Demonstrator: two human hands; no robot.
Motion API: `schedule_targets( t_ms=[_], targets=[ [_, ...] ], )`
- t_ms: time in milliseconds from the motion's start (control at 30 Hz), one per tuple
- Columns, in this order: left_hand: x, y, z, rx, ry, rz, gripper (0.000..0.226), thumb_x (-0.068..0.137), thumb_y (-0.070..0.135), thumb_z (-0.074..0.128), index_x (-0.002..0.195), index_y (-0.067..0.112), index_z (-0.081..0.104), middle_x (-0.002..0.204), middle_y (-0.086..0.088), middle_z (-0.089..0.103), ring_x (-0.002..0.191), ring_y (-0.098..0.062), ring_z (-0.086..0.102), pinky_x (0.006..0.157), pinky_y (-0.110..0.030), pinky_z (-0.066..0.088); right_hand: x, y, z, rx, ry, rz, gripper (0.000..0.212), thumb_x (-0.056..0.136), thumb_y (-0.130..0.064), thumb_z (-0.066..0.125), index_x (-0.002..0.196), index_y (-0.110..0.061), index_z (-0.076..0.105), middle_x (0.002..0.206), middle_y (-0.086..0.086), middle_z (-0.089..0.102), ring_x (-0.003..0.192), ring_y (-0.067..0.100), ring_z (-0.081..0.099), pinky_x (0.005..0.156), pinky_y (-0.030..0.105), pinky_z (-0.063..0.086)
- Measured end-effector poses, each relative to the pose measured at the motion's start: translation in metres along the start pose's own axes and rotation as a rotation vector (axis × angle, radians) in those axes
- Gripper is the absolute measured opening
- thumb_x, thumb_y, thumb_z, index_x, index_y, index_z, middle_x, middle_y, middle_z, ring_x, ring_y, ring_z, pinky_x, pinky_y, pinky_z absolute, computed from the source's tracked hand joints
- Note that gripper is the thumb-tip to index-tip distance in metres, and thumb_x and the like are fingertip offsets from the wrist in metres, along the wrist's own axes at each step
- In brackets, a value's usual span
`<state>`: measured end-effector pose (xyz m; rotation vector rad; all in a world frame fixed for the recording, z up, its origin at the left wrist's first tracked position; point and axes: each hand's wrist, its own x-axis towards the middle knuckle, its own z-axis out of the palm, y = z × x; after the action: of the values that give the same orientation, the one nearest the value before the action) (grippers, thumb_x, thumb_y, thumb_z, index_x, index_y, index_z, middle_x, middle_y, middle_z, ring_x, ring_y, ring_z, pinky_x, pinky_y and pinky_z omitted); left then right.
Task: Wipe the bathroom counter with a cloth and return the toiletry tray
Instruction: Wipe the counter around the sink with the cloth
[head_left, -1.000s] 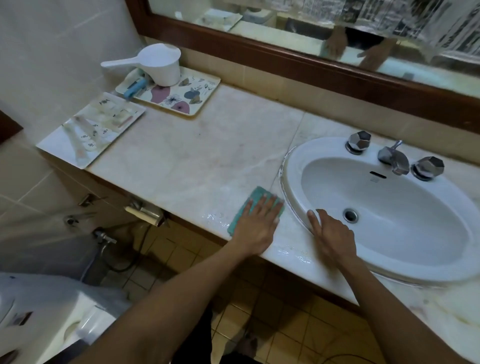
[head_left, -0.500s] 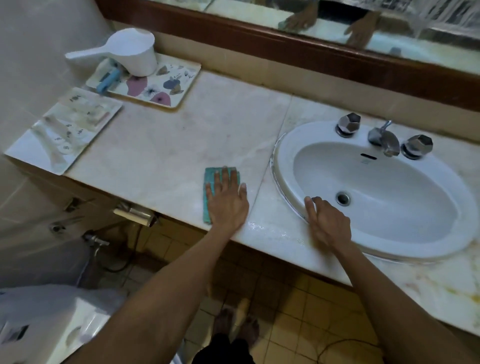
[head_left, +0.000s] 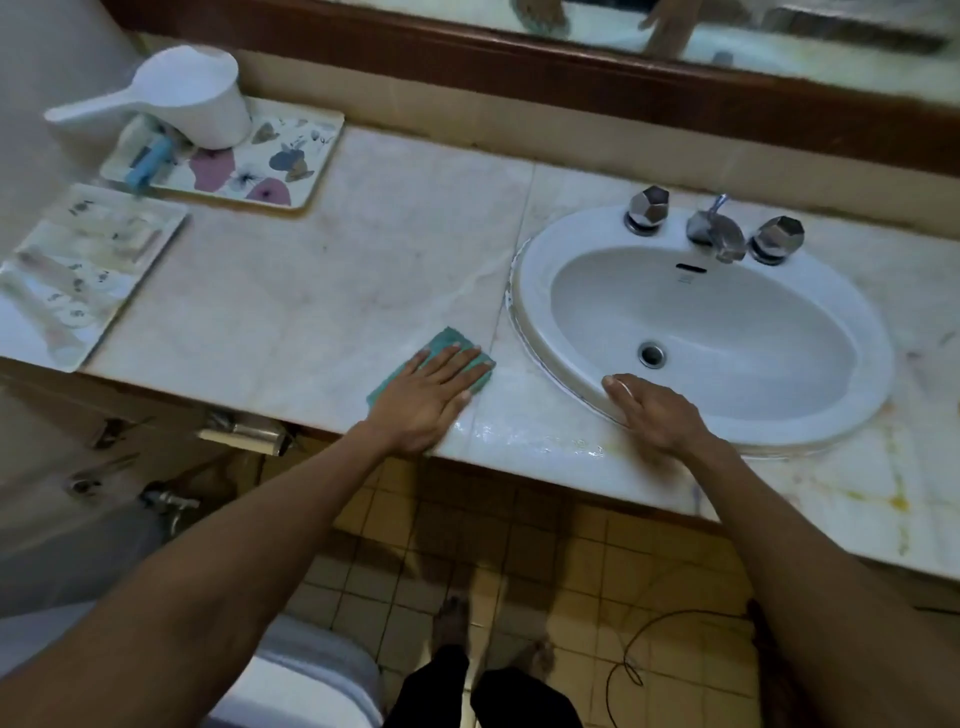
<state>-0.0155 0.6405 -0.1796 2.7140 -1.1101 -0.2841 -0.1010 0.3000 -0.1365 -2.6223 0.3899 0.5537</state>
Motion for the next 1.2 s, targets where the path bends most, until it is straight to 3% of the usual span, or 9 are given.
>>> schedule_targets(
  t_ms=[133,267,533,800,1000,1100,1200],
  targets=[
    [0.024,0.046,0.014,-0.073,0.155,-0.408,0.053,0.108,0.039,0.019,0.160,0.030,0.018,0.168,0.004,0.016,0.155,-0.019,0.011,0.124,-0.045,0.001,-0.009,0.029,-0.001,0.020,0.039,-0.036,0.057,0.099,-0.062,0.023,0.132,-0.029,0.055,0.133,-0.002,0.061,0.119,0.025,0.056,0.098,0.040,0.040],
    [0.048,0.112,0.030,-0.137,0.265,-0.685,0.057,0.108,0.038,0.018,0.162,0.022,0.011,0.169,-0.003,0.010,0.156,-0.025,0.008,0.121,-0.047,-0.006,-0.018,0.048,0.002,0.001,0.146,-0.124,0.048,0.102,-0.053,0.028,0.126,-0.025,0.060,0.123,-0.002,0.066,0.112,0.026,0.059,0.095,0.039,0.038],
    [0.068,0.241,0.064,-0.174,0.273,-0.740,0.062,0.106,0.038,0.021,0.161,0.016,0.005,0.169,-0.004,0.001,0.156,-0.025,-0.001,0.124,-0.050,-0.004,-0.022,0.106,-0.010,-0.057,0.166,-0.218,0.059,0.097,-0.064,0.020,0.120,-0.031,0.062,0.115,-0.007,0.069,0.106,0.022,0.060,0.095,0.041,0.039],
    [0.087,0.367,0.092,-0.256,0.250,-0.854,0.064,0.104,0.039,0.017,0.161,0.012,0.006,0.169,-0.006,0.001,0.156,-0.026,-0.002,0.125,-0.051,0.001,-0.032,0.179,-0.033,-0.080,0.250,-0.363,0.046,0.102,-0.050,0.028,0.097,-0.021,0.064,0.091,0.001,0.067,0.092,0.027,0.060,0.082,0.037,0.037],
    [0.099,0.452,0.115,-0.253,0.234,-0.681,0.061,0.105,0.037,0.014,0.162,0.016,0.002,0.169,-0.005,-0.006,0.156,-0.024,-0.007,0.125,-0.051,-0.001,-0.045,0.247,-0.057,-0.204,0.350,-0.440,0.042,0.102,-0.040,0.030,0.122,-0.017,0.059,0.116,0.005,0.064,0.111,0.027,0.053,0.096,0.043,0.037],
    [0.080,0.429,0.116,-0.182,0.150,-0.368,0.057,0.108,0.037,0.018,0.162,0.023,0.004,0.169,0.002,-0.003,0.156,-0.019,-0.006,0.125,-0.051,0.005,-0.049,0.272,-0.067,-0.241,0.338,-0.421,0.040,0.103,-0.037,0.034,0.135,-0.020,0.051,0.137,0.006,0.053,0.132,0.027,0.042,0.106,0.050,0.030],
    [0.058,0.363,0.101,0.006,0.042,-0.004,0.055,0.108,0.039,0.016,0.161,0.029,0.005,0.169,0.006,0.001,0.156,-0.015,-0.003,0.126,-0.045,0.004,-0.053,0.283,-0.068,-0.206,0.304,-0.395,0.044,0.103,-0.037,0.036,0.143,-0.022,0.045,0.151,0.010,0.040,0.143,0.030,0.029,0.113,0.052,0.025]
  ],
)
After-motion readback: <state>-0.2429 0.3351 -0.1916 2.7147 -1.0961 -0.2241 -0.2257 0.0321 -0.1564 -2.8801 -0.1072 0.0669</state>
